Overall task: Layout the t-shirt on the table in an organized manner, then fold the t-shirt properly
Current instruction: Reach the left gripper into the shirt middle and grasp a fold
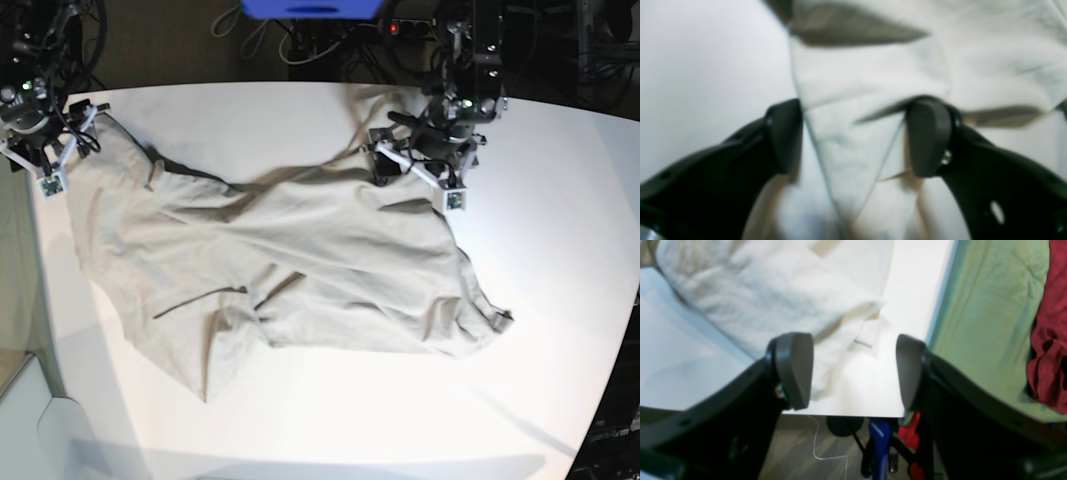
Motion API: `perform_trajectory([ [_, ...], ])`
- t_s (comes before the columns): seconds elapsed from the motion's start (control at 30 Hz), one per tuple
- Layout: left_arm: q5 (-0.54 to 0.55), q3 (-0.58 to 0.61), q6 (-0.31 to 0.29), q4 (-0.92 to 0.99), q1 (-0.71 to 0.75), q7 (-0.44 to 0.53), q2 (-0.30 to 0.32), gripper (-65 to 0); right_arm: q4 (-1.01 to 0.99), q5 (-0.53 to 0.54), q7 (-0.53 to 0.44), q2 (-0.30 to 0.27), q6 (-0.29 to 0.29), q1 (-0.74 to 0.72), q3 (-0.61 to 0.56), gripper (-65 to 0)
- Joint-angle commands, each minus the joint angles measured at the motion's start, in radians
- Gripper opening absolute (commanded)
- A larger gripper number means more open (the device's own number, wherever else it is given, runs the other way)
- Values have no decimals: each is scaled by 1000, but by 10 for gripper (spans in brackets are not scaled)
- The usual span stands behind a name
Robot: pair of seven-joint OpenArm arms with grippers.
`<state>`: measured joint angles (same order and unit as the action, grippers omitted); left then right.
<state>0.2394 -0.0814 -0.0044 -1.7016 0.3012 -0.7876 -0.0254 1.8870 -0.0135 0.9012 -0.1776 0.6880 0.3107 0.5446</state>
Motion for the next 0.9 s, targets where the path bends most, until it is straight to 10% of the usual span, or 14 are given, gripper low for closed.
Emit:
perform_trajectory([
  [0.0,18,13,2,7,6,-45,-5,-268,19,7,-14,-13,10,-5,4,-255],
  [0.13,21,12,4,5,-13,-49,-5,-650,19,7,-14,-13,10,-9,4,-255],
  [0.27,15,10,48,-8,-33,-46,-3,-621,19,7,-14,-13,10,-9,4,-255],
  [0.87,-68,147,633,-203,-205,-43,-8,-645,19,7,-14,-21,10,-11,2,-255],
])
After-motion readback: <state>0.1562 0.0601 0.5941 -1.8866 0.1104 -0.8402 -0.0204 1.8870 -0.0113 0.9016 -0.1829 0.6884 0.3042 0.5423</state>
